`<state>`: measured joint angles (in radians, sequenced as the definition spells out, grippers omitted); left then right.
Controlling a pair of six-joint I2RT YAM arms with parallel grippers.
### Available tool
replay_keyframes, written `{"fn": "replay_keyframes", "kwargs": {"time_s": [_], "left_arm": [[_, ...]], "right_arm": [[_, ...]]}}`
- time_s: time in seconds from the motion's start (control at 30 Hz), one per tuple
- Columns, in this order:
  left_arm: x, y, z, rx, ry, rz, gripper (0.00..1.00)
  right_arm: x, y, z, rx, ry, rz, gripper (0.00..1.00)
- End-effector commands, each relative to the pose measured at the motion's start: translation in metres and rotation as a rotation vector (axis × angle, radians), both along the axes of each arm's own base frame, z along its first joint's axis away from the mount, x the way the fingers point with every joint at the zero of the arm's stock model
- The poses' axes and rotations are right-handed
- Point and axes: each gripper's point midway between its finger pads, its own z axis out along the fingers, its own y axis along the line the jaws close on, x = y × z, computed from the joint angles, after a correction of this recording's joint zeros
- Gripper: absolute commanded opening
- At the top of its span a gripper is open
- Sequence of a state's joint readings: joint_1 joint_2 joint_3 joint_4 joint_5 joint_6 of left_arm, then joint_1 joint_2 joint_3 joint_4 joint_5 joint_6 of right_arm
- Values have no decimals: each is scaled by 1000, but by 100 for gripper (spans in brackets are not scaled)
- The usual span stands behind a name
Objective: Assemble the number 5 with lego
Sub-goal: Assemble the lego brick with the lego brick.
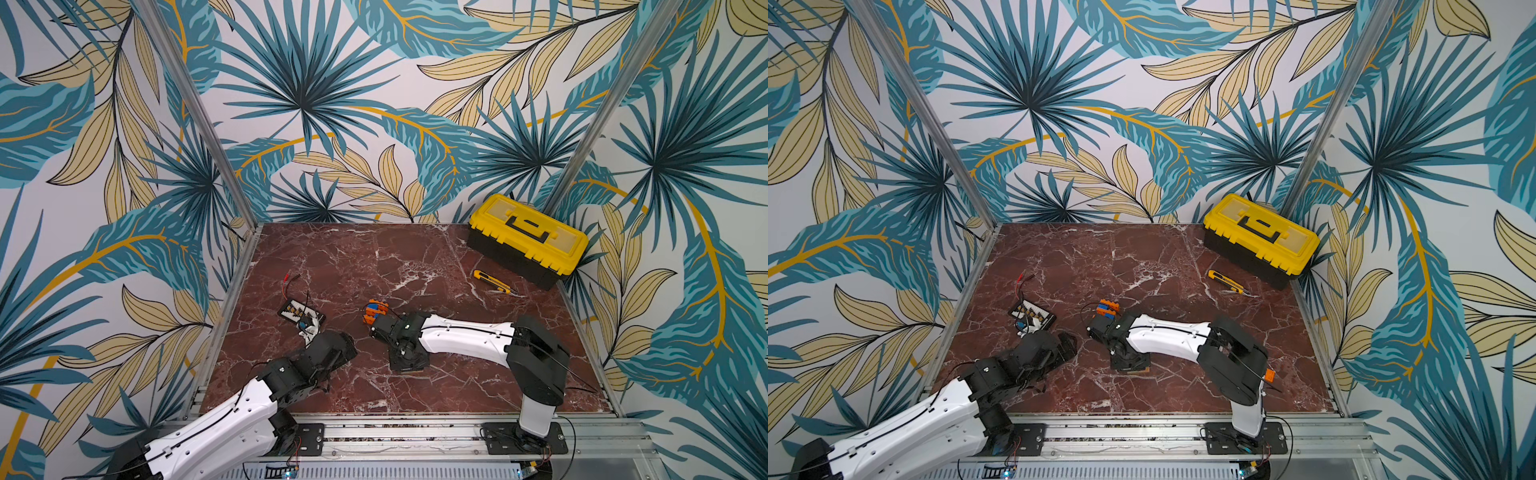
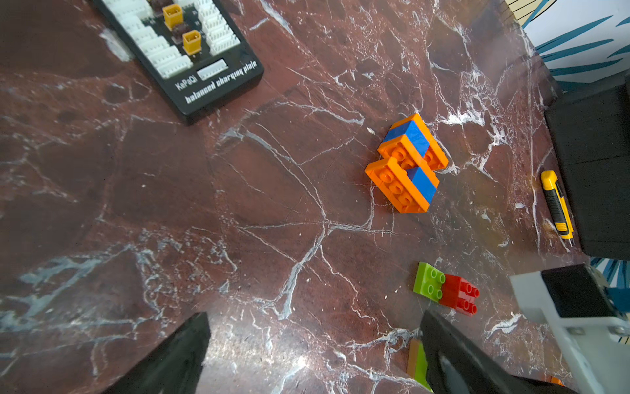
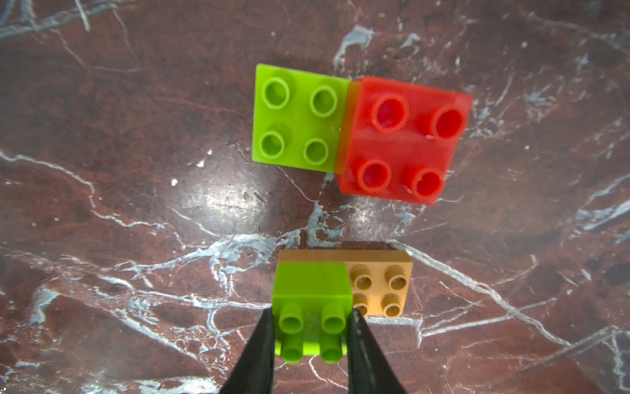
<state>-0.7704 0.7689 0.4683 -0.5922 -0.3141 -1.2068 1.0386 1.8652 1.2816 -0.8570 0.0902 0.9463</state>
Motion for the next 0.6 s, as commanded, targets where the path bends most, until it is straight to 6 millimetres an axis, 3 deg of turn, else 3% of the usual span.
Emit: {"fn": "replay_keyframes", "kwargs": {"time_s": [0.0, 0.13, 0.23, 0.37, 0.57], "left_arm": [[6, -4, 17, -12, -38, -11, 100], [8, -6, 18, -18, -46, -21, 100], [10, -11, 22, -28, -57, -39, 100], [12, -17, 23, -36, -62, -62, 100], [17, -31, 29, -54, -85, -123, 100]], "right_arm": [[-11, 0, -30, -25, 53, 25, 34], [-7, 2, -17, -1, 24, 34, 38], [-3, 6, -4, 34, -6, 39, 50], [2, 7, 16, 78, -57, 35, 58], [19, -13, 50, 131, -237, -15, 72]]}}
